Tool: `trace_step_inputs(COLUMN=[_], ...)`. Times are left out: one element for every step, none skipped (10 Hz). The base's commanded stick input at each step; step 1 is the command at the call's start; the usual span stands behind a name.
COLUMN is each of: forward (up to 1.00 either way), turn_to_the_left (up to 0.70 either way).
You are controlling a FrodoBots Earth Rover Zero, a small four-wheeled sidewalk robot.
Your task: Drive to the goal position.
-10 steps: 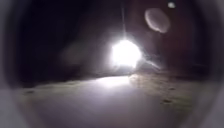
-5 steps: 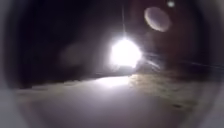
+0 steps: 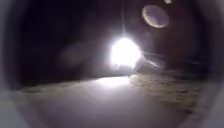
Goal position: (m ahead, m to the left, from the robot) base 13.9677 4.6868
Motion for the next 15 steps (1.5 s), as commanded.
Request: trace_step_inputs(forward=[0.85,0.85,0.85,0.85,0.85,0.85,0.85,0.85,0.85,0.85,0.85,0.85,0.85,0.85,0.85], turn_to_the_left=[0.00,0.00,0.00,0.00,0.00,0.00,0.00,0.00,0.00,0.00,0.00,0.00,0.00,0.00,0.00])
